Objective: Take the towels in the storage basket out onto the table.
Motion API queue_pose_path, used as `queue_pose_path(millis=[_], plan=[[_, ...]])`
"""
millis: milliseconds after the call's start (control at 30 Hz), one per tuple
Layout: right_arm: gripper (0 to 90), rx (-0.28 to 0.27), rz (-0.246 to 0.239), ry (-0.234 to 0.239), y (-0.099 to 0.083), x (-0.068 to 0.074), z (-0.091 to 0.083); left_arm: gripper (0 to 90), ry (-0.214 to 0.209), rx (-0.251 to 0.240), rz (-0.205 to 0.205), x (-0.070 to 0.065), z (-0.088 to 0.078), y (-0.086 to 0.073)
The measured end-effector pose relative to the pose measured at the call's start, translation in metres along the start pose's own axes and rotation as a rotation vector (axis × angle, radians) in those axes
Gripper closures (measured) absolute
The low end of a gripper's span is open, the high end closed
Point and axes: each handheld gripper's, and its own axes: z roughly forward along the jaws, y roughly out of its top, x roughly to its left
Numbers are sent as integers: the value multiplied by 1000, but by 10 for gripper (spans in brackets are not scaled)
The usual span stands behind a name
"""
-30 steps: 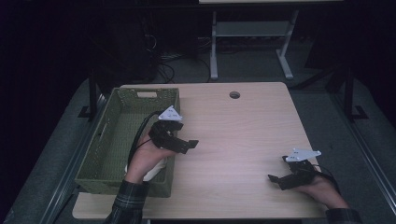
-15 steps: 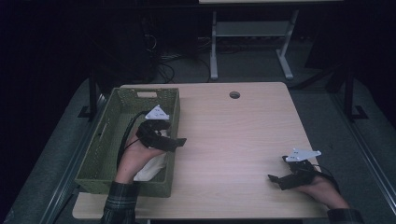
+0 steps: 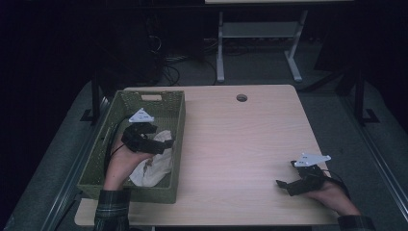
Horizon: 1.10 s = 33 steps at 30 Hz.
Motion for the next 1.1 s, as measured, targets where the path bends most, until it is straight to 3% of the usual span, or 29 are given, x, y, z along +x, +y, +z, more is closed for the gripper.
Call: queue_pose_path(millis=[300, 600, 700, 967, 1100], plan=[[17, 0, 1, 0, 0, 0, 0, 148, 49, 23, -11, 16, 6, -16], [17, 0, 0, 0, 0, 0, 0, 148, 54, 63, -16, 26, 25, -31], [17, 0, -1, 0, 0, 0, 0, 140, 77, 103, -7, 28, 34, -36], [17, 0, 0, 0, 0, 0, 0, 132, 90, 146, -19, 29, 46, -43], [18, 1, 0, 1, 0, 1, 0, 132, 84, 218, -32, 29, 56, -48]])
